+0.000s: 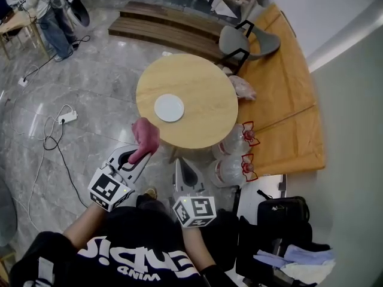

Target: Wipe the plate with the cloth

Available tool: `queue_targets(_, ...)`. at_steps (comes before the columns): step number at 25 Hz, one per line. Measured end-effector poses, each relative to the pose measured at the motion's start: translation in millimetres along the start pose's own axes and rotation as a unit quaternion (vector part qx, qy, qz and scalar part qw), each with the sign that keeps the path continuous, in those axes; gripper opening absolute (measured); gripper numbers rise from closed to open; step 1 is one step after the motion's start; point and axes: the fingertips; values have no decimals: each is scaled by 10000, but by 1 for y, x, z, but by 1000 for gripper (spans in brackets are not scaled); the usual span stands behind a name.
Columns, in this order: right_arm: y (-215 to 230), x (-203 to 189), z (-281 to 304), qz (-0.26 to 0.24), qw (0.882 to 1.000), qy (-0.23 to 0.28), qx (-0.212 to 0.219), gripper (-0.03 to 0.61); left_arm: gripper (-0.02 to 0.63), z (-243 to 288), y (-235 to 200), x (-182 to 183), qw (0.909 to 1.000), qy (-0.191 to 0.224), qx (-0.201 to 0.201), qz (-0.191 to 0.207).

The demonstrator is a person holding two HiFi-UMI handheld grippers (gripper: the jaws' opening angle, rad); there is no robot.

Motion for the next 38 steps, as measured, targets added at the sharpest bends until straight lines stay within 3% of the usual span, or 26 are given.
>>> queue_targets(15, 23, -3, 22, 7, 9987, -310, 403, 21, 46, 25, -18, 7, 9991, 49, 424, -38)
queue_targets(25, 55, 6, 50, 4, 9994, -308, 186, 23, 46, 59, -50, 5, 9993, 46, 347, -111)
queue_targets(38, 87, 14, 132, 221, 9987, -455, -72, 23, 46, 121, -114, -6, 9989, -405, -18, -252)
Point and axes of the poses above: the fingertips, and each gripper's own axes: z forward along the fingers, y to its right, x out of its top, and after that the axes turned 2 degrees about z, right-handed
